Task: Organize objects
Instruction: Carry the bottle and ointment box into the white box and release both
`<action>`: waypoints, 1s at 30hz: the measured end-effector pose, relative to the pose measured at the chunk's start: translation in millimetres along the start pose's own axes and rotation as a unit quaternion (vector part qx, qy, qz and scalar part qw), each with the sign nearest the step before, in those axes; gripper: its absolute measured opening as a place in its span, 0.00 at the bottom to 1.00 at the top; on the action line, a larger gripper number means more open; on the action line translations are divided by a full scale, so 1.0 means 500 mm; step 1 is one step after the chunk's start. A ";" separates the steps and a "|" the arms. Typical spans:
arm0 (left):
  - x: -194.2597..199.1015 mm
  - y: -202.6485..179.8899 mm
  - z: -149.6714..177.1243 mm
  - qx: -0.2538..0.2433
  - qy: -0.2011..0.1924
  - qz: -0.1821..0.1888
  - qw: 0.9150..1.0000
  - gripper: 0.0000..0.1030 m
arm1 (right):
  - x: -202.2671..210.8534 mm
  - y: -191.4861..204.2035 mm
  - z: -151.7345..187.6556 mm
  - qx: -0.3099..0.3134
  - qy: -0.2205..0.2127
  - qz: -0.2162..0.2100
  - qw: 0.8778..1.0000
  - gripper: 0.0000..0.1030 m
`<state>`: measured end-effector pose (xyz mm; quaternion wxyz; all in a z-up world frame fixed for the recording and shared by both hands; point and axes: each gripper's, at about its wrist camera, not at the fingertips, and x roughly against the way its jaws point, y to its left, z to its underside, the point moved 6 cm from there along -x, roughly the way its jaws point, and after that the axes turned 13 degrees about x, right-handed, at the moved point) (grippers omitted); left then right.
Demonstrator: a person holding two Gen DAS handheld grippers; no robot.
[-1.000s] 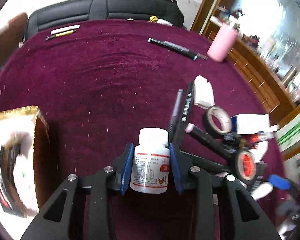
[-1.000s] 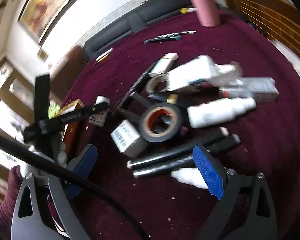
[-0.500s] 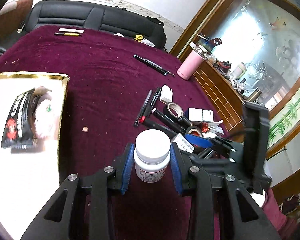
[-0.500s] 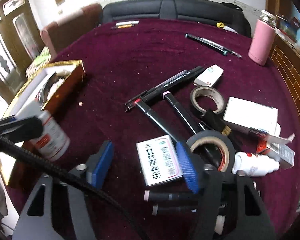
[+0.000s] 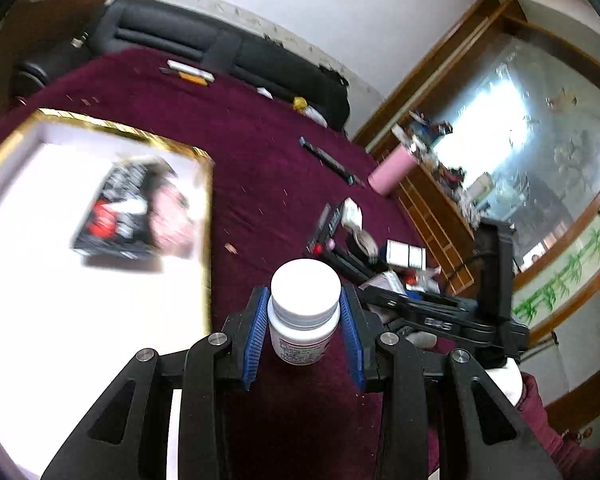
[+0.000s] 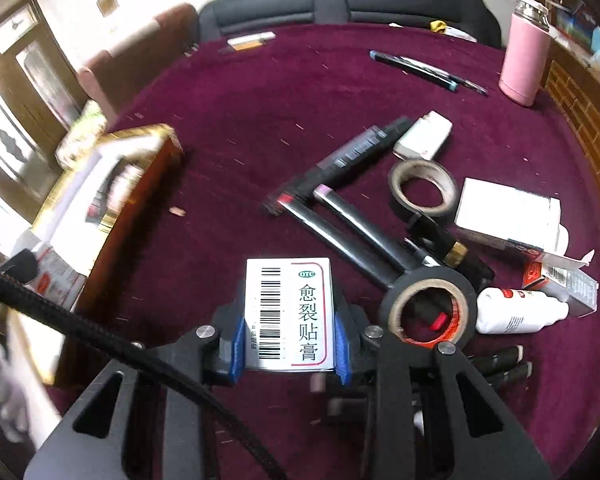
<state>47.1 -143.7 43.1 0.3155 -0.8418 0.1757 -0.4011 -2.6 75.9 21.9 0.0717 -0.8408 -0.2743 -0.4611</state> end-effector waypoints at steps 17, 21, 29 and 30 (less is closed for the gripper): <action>0.020 0.288 -0.236 0.083 -0.010 -0.133 0.988 0.30 | -0.251 0.340 -0.311 -0.021 0.039 -0.193 0.980 0.31; -0.022 0.356 -0.262 0.115 0.004 -0.145 0.983 0.30 | -0.344 0.354 -0.334 -0.036 0.068 -0.165 0.983 0.31; -0.039 0.374 -0.282 0.149 -0.002 -0.095 0.984 0.33 | -0.382 0.336 -0.350 -0.060 0.073 -0.136 0.986 0.34; -0.037 0.373 -0.284 0.149 -0.005 -0.091 0.985 0.33 | -0.379 0.335 -0.356 -0.054 0.069 -0.129 0.988 0.34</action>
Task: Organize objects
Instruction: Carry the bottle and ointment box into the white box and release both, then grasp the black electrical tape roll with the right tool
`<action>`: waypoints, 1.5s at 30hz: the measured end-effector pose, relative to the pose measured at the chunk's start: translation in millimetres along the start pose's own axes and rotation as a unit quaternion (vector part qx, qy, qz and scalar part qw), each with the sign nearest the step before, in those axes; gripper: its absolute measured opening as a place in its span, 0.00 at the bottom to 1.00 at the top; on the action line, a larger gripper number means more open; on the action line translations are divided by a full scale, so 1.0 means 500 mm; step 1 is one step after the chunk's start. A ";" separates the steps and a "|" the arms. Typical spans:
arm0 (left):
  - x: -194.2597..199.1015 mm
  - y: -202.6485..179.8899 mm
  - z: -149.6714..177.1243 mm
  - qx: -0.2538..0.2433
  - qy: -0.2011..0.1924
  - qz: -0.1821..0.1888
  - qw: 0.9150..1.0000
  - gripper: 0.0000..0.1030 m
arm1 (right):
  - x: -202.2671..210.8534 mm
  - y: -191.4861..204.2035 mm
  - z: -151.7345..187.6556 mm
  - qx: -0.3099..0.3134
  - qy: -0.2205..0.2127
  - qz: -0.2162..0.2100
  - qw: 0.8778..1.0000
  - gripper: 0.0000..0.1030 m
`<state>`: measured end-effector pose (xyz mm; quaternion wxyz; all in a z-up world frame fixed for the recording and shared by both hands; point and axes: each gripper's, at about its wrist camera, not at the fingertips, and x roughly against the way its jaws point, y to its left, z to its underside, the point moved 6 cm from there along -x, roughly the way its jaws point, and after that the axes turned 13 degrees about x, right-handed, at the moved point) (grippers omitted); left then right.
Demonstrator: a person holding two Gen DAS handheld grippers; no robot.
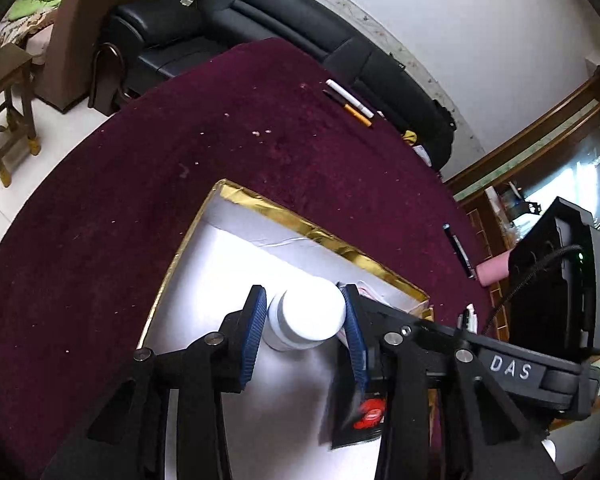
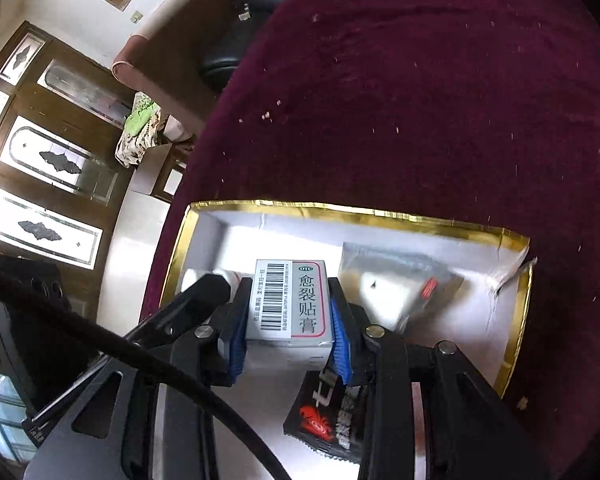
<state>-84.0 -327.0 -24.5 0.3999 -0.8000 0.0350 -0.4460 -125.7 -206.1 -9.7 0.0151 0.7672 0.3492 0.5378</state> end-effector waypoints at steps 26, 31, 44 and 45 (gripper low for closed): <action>0.141 -0.279 0.226 -0.124 0.008 0.097 0.987 0.59 | 0.587 -0.223 0.317 -0.001 -0.248 0.158 0.956 0.83; 0.034 -0.367 0.345 -0.152 0.085 0.096 0.980 0.59 | 0.582 -0.358 0.425 -0.044 -0.181 0.182 0.966 0.87; -0.053 -0.350 0.457 -0.128 0.135 0.050 0.981 0.59 | 0.411 -0.340 0.443 0.080 -0.101 0.249 0.960 0.45; -0.052 -0.346 0.452 -0.125 0.130 0.049 0.982 0.59 | 0.392 -0.344 0.437 0.085 -0.089 0.266 0.956 0.42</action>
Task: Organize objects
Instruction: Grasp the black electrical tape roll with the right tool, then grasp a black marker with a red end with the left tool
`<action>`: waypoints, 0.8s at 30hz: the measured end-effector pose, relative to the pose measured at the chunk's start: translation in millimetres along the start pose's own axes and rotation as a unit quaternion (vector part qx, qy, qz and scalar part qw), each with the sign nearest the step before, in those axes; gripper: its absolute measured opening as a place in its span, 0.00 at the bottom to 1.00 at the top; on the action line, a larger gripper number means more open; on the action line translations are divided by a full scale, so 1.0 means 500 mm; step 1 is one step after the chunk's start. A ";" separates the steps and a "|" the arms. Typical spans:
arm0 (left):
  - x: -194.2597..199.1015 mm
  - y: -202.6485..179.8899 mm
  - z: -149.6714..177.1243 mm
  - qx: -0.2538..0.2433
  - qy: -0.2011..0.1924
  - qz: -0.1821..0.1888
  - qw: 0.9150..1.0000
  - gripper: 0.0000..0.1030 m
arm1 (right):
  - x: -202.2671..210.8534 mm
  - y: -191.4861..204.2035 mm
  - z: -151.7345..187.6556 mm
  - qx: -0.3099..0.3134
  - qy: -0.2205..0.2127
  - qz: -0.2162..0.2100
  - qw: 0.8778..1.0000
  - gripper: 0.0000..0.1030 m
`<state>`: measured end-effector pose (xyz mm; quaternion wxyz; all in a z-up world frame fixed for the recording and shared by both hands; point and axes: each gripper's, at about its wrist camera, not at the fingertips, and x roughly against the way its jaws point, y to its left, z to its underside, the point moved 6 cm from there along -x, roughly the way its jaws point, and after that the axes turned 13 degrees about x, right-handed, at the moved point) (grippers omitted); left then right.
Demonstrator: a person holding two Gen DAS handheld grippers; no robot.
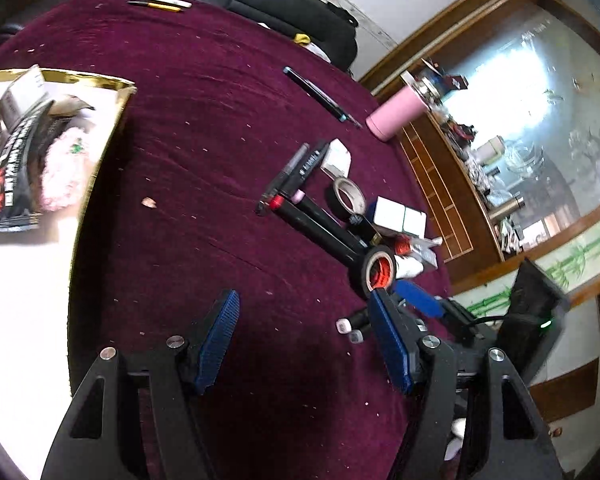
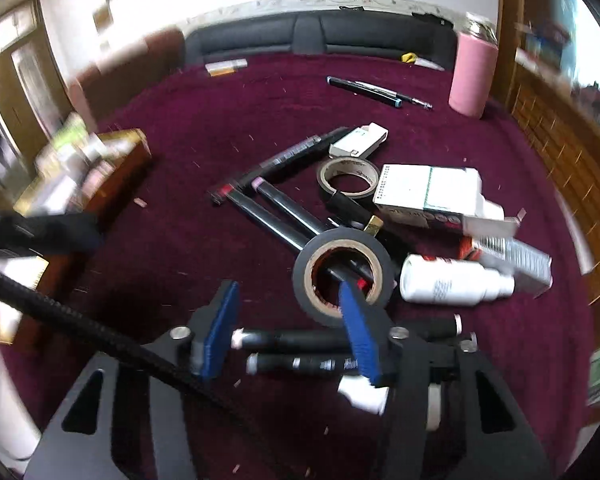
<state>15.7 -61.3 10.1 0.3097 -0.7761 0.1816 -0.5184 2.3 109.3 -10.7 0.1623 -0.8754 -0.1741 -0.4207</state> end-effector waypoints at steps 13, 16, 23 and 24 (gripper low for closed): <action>-0.030 -0.072 0.013 -0.231 -0.047 -0.093 0.967 0.59 | 0.008 -0.109 0.059 -0.202 -0.027 -0.215 0.955 0.13; -0.078 -0.121 0.038 -0.345 -0.049 -0.128 0.929 0.59 | 0.028 -0.142 0.081 -0.252 -0.063 -0.279 0.924 0.13; -0.228 -0.178 0.037 -0.537 -0.026 -0.201 0.819 0.58 | 0.019 -0.166 0.107 -0.293 -0.096 -0.349 0.885 0.13; -0.245 -0.172 0.033 -0.538 -0.005 -0.207 0.817 0.58 | 0.025 -0.167 0.105 -0.292 -0.103 -0.353 0.883 0.13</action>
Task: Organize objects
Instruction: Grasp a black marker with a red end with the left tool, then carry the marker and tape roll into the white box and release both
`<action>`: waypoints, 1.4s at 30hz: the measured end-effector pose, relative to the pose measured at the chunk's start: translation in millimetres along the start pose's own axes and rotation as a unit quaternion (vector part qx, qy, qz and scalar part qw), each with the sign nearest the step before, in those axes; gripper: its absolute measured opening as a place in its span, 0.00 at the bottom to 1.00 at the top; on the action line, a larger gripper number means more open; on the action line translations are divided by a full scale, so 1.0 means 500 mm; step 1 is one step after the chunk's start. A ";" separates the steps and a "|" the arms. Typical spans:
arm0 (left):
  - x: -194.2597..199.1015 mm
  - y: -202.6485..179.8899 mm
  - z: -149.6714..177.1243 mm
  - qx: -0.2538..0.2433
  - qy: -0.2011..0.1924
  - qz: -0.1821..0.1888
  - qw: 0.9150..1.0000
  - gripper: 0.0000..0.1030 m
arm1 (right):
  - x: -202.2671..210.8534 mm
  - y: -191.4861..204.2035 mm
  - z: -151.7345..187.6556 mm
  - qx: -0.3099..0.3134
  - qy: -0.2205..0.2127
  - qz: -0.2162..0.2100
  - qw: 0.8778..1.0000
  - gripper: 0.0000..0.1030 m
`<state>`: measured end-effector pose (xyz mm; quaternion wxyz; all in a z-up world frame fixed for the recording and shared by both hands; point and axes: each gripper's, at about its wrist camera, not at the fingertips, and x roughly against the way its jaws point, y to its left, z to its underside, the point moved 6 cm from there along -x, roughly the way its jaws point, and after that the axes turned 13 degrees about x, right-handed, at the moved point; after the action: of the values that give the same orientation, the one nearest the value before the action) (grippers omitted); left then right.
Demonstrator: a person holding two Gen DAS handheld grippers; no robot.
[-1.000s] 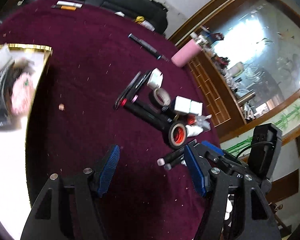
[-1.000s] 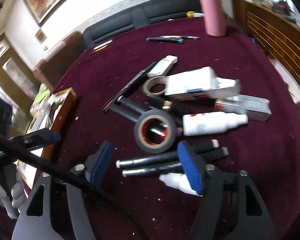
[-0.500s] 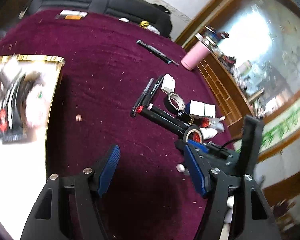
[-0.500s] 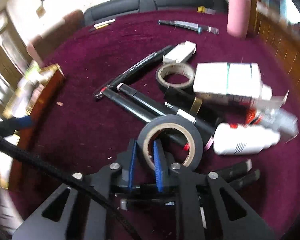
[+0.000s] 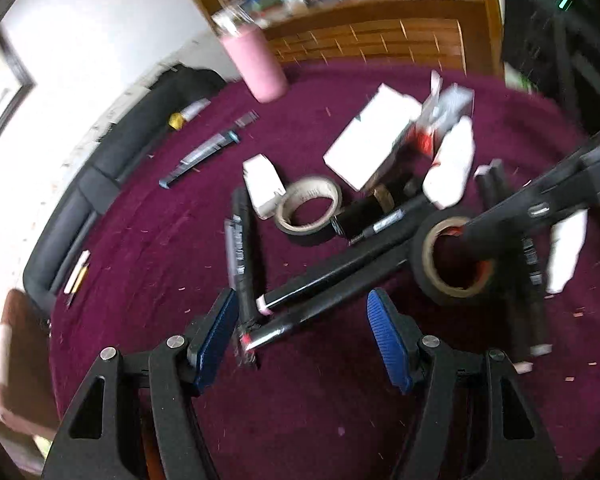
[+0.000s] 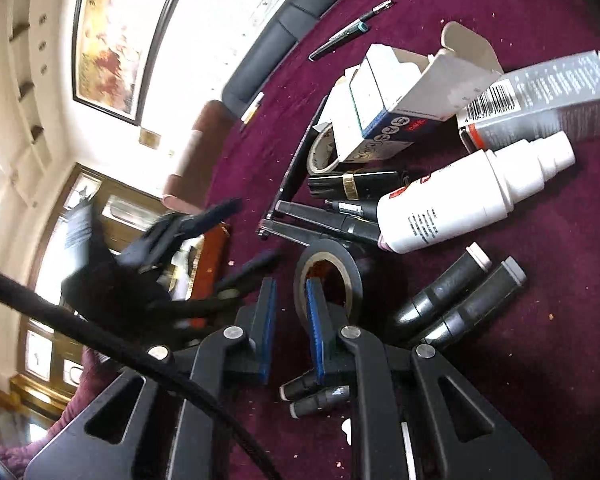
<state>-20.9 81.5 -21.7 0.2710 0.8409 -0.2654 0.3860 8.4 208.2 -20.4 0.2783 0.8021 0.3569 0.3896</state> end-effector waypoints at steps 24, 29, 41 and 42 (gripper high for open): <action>0.024 -0.065 0.066 0.137 0.069 0.134 0.979 0.11 | 0.014 -0.021 -0.007 -0.014 -0.015 0.016 1.000 0.35; 0.074 -0.015 0.122 0.229 0.053 0.138 0.962 0.11 | -0.003 0.027 -0.006 0.068 0.012 0.105 0.992 0.35; 0.175 0.054 0.227 0.342 -0.018 0.164 0.925 0.11 | -0.094 0.045 0.007 0.227 0.120 0.370 0.893 0.16; 0.189 0.062 0.236 0.350 -0.027 0.164 0.922 0.11 | -0.090 0.044 0.006 0.215 0.120 0.355 0.902 0.14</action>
<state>71.4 -40.9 -4.7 -0.1152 0.8369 -0.2551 0.4703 -1.0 159.2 -25.3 -0.1028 0.8632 0.1544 0.4696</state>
